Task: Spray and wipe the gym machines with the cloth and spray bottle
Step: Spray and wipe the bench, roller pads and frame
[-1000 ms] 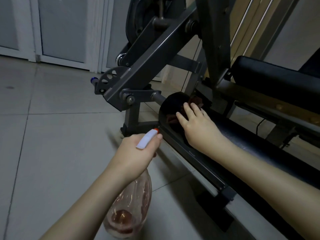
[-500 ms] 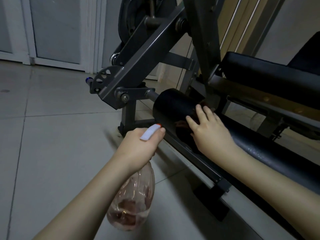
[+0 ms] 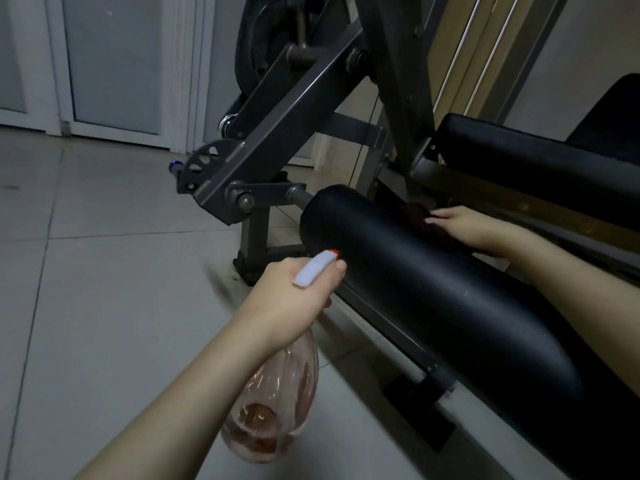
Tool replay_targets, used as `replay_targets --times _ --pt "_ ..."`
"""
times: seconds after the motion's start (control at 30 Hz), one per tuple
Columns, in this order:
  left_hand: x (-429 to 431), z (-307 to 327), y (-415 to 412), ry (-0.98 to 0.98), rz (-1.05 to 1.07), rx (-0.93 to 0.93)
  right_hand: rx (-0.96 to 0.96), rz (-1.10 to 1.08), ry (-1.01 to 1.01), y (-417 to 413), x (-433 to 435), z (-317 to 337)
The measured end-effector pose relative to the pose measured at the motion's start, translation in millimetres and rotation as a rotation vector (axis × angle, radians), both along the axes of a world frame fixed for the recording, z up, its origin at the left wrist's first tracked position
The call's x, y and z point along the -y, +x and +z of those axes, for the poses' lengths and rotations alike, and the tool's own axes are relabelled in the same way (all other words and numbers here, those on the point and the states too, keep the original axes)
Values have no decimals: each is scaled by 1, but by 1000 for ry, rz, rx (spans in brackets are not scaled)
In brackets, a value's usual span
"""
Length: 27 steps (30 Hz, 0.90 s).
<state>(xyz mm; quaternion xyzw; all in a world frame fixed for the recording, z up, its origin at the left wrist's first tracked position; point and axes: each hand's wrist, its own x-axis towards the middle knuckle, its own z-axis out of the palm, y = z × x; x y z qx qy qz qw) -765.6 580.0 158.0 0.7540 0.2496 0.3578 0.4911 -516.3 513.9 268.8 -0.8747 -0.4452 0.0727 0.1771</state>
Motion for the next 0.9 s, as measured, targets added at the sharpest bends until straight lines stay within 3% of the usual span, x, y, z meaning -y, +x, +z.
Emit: replay_targets --times 0.13,0.3,0.5,0.73,0.9 --pt "-1 -1 9 -16 -7 44 -125 27 59 14 24 -5" --pt "-1 -1 17 -37 32 66 -80 34 12 17 36 0" --pt "-14 0 12 -223 98 221 -66 20 -10 21 30 -3" --pt "-15 -5 13 -322 -284 116 -34 12 -11 21 30 -4" --pt "22 10 -6 -82 -410 12 5 -1 -11 19 29 -4"
